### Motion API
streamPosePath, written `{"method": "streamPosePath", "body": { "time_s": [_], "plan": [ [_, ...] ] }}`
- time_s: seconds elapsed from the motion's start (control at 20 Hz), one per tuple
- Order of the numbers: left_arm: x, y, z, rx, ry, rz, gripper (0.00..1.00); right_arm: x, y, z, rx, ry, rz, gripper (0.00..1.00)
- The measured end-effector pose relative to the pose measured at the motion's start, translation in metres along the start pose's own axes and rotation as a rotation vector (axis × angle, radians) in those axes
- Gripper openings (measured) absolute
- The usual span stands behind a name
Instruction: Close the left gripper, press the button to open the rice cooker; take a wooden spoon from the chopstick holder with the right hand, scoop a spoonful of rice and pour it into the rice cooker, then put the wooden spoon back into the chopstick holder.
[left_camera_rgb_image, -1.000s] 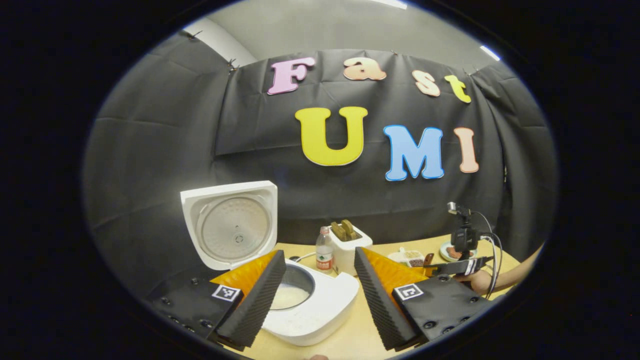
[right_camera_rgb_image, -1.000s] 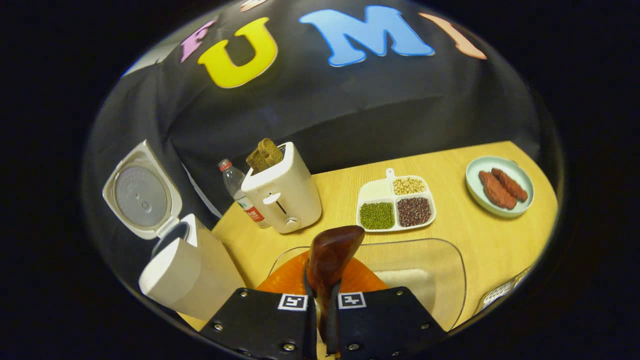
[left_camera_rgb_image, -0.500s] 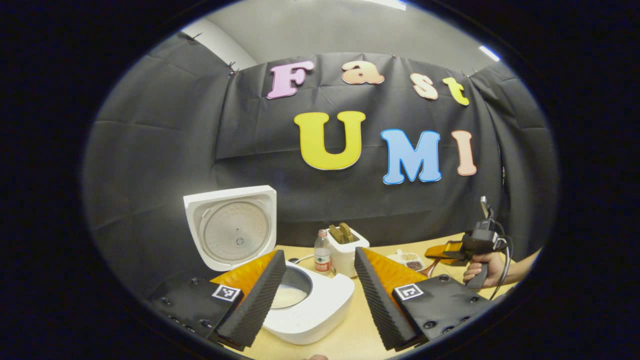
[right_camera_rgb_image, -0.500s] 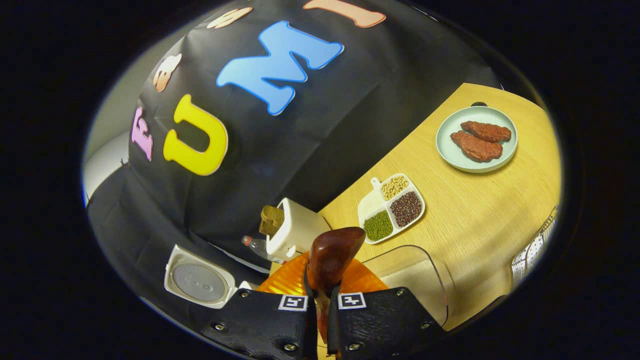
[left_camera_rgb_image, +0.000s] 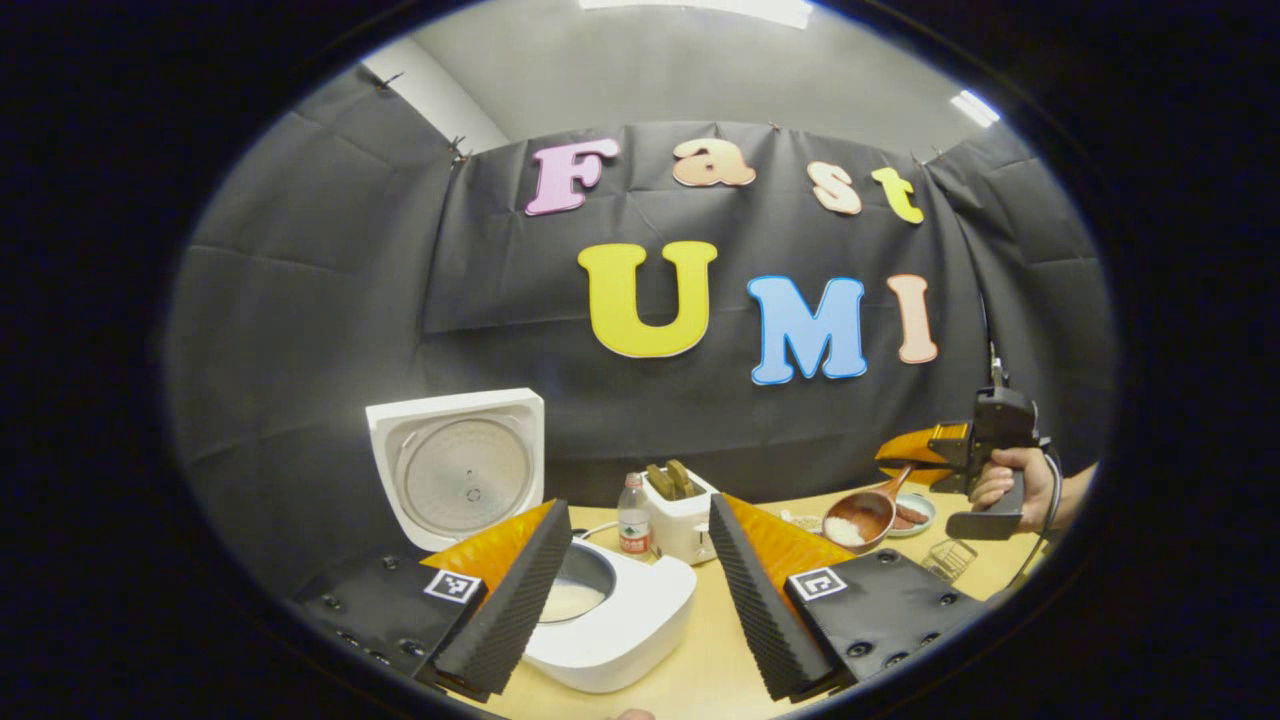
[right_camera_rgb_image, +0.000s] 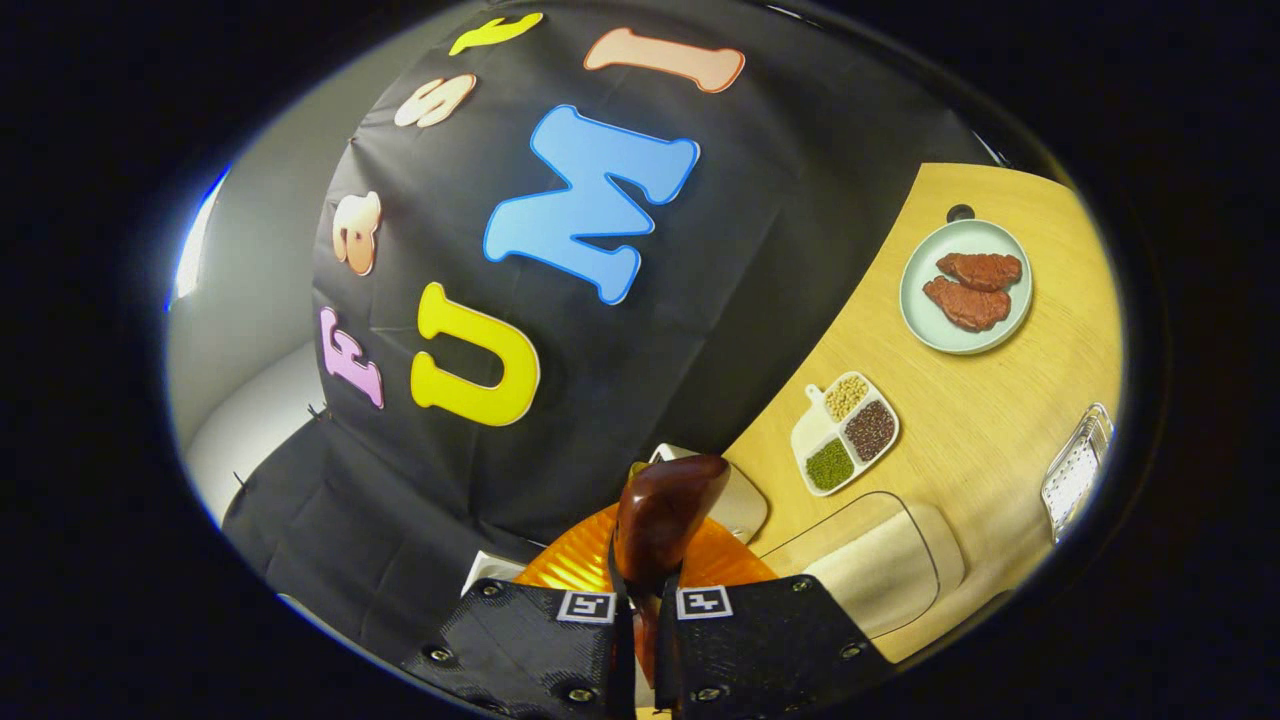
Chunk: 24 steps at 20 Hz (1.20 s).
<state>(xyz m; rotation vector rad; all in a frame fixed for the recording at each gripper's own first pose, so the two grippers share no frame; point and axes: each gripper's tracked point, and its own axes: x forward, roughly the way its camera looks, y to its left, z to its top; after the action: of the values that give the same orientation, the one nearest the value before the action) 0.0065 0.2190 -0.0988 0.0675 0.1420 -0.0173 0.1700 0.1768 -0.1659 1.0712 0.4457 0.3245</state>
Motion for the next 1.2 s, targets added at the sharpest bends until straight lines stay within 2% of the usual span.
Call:
{"method": "streamPosePath", "body": {
  "time_s": [0.1,0.15,0.2,0.35,0.8,1.05,1.1,1.2],
  "plan": [
    [-0.004,0.005,0.003,0.006,-0.004,0.005,0.96,-0.001,0.011,-0.004,0.040,0.008,0.029,0.08],
    [-0.007,0.008,0.004,0.008,-0.010,0.010,0.92,-0.002,0.016,-0.008,0.059,0.012,0.036,0.08],
    [-0.008,0.009,0.007,0.008,-0.016,0.010,0.96,-0.001,0.019,-0.012,0.073,0.014,0.043,0.08],
    [-0.013,0.015,0.009,0.016,-0.024,0.007,0.96,0.003,0.034,-0.028,0.094,0.040,0.065,0.08],
    [-0.025,0.045,-0.009,0.034,0.005,0.022,0.96,0.024,0.092,-0.069,0.041,0.123,0.147,0.07],
    [-0.026,0.061,-0.017,0.033,0.022,0.031,0.96,0.055,0.120,-0.102,0.035,0.192,0.191,0.07],
    [-0.025,0.063,-0.020,0.034,0.026,0.030,1.00,0.063,0.124,-0.108,0.028,0.206,0.196,0.07],
    [-0.028,0.070,-0.028,0.038,0.038,0.031,0.96,0.080,0.131,-0.119,0.000,0.228,0.202,0.07]
  ]
}}
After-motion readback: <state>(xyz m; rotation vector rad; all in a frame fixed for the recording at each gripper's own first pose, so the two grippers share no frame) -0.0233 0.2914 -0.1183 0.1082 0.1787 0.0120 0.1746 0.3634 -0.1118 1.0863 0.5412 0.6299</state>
